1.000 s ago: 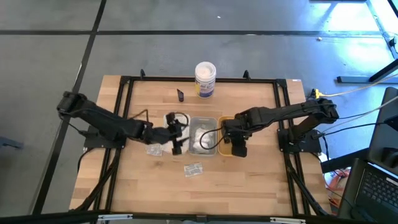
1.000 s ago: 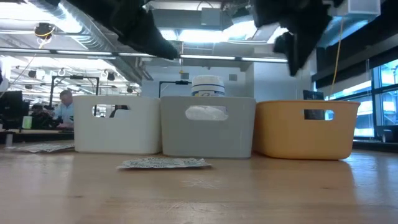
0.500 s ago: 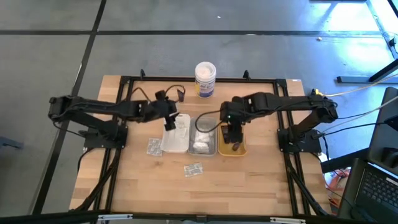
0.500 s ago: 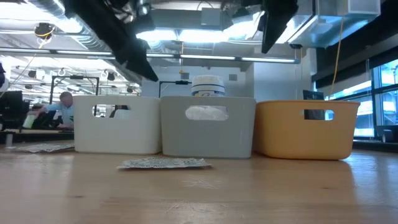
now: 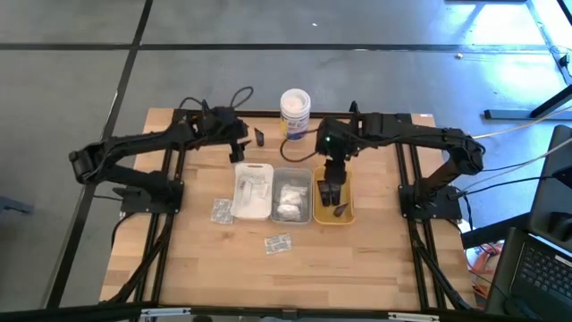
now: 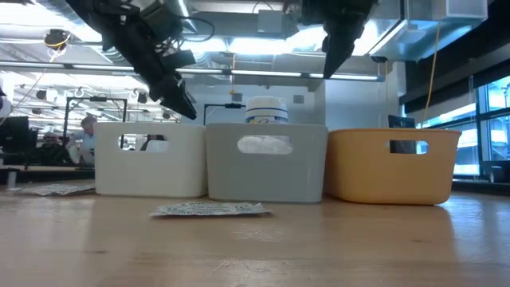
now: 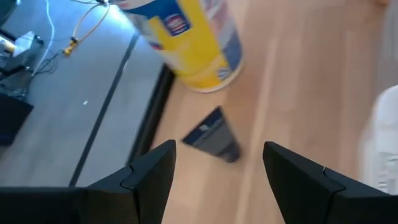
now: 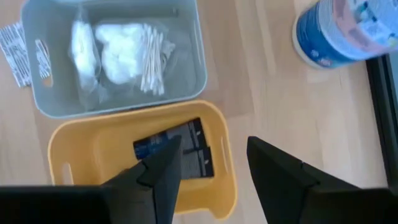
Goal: Pick & Place Travel size toiletries
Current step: Put the blue shave cream into the yellow bin
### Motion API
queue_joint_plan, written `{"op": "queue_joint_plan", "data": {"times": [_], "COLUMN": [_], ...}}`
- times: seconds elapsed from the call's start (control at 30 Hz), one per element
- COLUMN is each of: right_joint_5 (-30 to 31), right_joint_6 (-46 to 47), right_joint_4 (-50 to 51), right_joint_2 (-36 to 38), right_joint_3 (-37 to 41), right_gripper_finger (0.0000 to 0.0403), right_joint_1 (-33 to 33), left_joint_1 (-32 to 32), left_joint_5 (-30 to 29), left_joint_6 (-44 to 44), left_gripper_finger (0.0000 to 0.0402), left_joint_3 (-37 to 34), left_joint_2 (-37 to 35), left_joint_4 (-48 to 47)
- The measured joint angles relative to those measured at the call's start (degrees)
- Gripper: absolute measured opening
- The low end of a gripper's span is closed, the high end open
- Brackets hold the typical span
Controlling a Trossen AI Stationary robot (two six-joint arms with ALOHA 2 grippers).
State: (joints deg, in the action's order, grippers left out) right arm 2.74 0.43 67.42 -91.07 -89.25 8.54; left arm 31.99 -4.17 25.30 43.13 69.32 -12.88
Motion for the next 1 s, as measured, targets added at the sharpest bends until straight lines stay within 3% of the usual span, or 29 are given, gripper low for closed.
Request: {"op": "queue_joint_plan", "data": {"times": [0.4, 1.0], "right_joint_5": [-10.44, -12.9], "right_joint_6": [-6.76, -10.35], "right_joint_4": [-3.45, -4.44], "right_joint_2": [0.0, 0.0], "right_joint_3": [0.0, 0.0], "right_gripper_finger": [0.0175, 0.0189], "right_joint_1": [8.55, 13.11], "left_joint_1": [8.36, 9.77], "left_joint_5": [9.42, 16.1], "left_joint_6": [8.08, 10.35], "left_gripper_finger": [0.0239, 0.0227], "left_joint_3": [0.0, 0.02], "left_joint_2": [9.96, 14.54], "left_joint_4": [10.86, 13.36]}}
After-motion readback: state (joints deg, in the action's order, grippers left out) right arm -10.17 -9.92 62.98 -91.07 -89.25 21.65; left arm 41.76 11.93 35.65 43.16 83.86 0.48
